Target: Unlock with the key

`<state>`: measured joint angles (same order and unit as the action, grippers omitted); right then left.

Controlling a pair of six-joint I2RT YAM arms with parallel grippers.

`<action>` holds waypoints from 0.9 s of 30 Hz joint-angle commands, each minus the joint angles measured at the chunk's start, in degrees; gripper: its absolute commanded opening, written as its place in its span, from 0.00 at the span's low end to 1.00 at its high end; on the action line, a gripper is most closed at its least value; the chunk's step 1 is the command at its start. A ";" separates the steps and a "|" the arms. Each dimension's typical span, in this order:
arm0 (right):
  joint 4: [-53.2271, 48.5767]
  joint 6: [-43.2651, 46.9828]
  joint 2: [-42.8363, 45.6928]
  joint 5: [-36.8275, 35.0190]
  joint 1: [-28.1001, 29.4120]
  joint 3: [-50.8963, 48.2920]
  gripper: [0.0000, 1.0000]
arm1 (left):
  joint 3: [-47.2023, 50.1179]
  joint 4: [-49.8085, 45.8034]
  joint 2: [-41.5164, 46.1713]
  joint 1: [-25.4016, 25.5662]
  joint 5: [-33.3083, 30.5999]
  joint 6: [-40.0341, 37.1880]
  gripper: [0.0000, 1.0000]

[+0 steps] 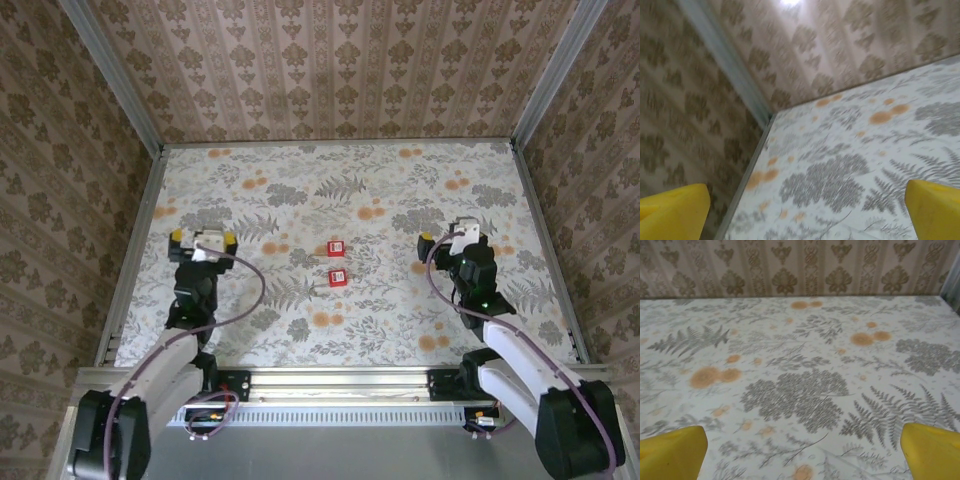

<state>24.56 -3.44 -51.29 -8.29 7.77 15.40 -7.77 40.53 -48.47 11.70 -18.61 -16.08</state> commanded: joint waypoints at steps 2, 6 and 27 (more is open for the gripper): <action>14.14 0.45 -5.34 3.94 -2.54 -1.77 1.00 | 1.02 13.01 -12.87 -4.14 10.05 9.04 1.00; 18.25 3.68 -11.34 4.83 -3.65 -2.72 1.00 | 0.12 28.13 -28.23 -3.82 10.79 7.86 1.00; 24.19 1.14 -36.46 3.07 -6.80 8.01 1.00 | -14.40 12.26 -40.43 -11.53 17.54 13.64 1.00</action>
<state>52.01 -1.65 -88.09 -4.67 1.21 23.59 -21.56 54.94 -89.54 0.30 -2.92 -3.90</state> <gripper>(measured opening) 0.999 0.997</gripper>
